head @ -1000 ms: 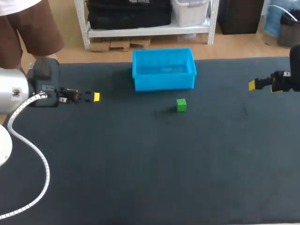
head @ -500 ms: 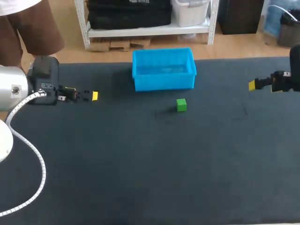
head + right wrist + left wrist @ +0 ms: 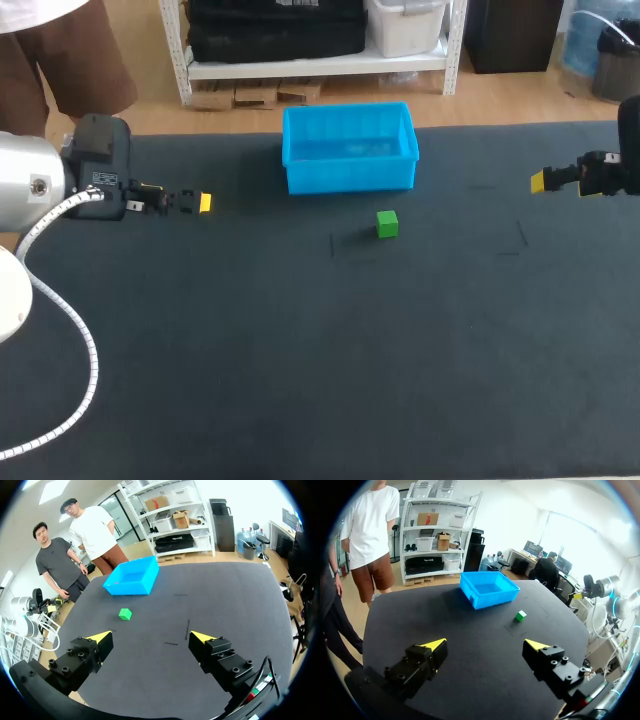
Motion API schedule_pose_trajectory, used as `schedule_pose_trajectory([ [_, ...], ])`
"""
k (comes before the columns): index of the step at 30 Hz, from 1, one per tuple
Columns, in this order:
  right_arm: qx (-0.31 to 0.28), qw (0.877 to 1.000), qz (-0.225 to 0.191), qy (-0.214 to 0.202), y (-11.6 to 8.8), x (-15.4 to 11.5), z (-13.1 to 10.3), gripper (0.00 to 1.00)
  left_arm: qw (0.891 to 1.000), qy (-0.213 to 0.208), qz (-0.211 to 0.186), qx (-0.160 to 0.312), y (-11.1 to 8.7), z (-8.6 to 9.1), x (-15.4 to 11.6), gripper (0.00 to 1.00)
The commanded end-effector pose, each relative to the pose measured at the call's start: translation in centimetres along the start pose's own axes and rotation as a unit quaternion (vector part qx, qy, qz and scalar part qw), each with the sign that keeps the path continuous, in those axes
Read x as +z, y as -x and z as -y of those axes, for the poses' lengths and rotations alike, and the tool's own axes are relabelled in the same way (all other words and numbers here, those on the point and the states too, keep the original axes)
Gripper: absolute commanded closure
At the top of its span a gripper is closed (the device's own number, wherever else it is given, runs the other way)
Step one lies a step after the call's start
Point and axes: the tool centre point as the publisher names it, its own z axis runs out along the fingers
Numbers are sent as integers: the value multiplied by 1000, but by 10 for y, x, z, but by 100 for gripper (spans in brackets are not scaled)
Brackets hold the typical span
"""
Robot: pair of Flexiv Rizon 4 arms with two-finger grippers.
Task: Use the left arm to pick the red cube and place it into the blue plastic box first, then use the right arm to grasp the green cube and put it into the same blue plastic box after the first action is fully finished.
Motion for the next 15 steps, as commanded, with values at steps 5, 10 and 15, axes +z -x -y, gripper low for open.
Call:
schedule_pose_trajectory([
  [5, 10, 998, -64, -21, 17, 47, -14, 0, 1000, -3, 3, 1, 0, -2, 1, 0],
  [10, 22, 996, -87, -29, 24, 72, -24, 0, 1000, -3, 3, 1, 0, -2, 1, 0],
  [15, 43, 989, -129, -62, 24, 93, -29, 0, 1000, -3, 3, 1, 0, -2, 1, 0],
])
